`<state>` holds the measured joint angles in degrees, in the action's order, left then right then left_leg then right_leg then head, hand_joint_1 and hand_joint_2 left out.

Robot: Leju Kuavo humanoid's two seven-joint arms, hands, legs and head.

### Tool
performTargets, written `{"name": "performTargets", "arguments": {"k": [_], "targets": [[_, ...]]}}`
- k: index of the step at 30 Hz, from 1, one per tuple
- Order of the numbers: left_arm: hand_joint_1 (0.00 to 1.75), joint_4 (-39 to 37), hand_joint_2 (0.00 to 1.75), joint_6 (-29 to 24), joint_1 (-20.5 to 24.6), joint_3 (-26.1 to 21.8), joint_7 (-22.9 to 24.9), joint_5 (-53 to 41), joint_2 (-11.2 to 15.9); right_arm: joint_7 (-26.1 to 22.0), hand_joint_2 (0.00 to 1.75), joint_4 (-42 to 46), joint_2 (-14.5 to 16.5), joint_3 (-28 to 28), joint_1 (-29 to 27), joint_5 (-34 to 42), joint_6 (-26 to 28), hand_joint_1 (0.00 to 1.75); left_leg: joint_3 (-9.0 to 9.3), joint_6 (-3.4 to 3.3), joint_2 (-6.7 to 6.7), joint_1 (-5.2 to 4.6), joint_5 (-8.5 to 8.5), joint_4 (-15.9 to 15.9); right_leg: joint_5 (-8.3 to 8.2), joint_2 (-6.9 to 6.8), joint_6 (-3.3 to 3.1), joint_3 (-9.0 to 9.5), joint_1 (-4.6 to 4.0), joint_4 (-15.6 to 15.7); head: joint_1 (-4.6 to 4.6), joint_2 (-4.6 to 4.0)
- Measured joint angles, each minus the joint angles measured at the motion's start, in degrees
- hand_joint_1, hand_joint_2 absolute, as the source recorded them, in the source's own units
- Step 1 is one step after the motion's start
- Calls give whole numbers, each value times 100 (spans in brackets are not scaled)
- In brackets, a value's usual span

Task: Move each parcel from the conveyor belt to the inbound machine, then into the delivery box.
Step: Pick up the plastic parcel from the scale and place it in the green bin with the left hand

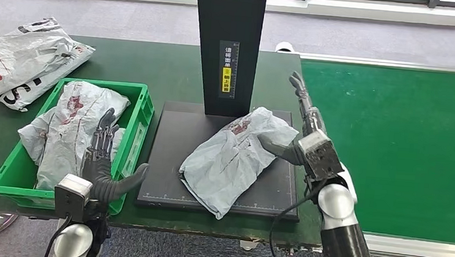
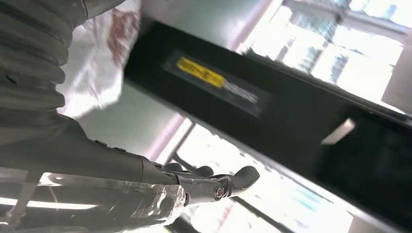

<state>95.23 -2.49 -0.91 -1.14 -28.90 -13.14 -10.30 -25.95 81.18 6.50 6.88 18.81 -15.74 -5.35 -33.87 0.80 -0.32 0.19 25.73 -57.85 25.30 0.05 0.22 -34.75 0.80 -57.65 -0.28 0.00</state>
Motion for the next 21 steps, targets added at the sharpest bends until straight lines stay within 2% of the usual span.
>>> {"name": "performTargets", "arguments": {"k": [5, 9, 14, 21], "targets": [[0, 219, 175, -1, -170, -97, 134, -132, -22, -247, 175, 1715, -73, -11, -1141, -258, 581, 0, 2, 2, 0, 0, 12, 0, 10, -2, -1, 2, 0, 1, 0, 0], [0, 290, 175, -2, -224, -122, 273, -245, -50, -587, 175, 2585, 34, -166, -2073, 281, 798, 0, 3, 4, 0, 0, 22, 1, 20, -7, -2, 7, 0, 2, 2, 0], [0, 285, 175, -25, -206, -121, 405, -433, -81, -528, 175, 2817, 225, -407, -2604, 720, 604, 0, 13, 5, 12, 0, 28, 1, 21, 7, -4, 8, 0, 2, 0, 0], [0, 249, 175, -340, -197, 9, 840, -1201, -109, -497, 175, 2669, 470, -774, -2828, 923, 328, 0, 16, 4, 12, 0, 25, 0, 18, 7, -4, 12, 0, 2, 0, 0]]}}
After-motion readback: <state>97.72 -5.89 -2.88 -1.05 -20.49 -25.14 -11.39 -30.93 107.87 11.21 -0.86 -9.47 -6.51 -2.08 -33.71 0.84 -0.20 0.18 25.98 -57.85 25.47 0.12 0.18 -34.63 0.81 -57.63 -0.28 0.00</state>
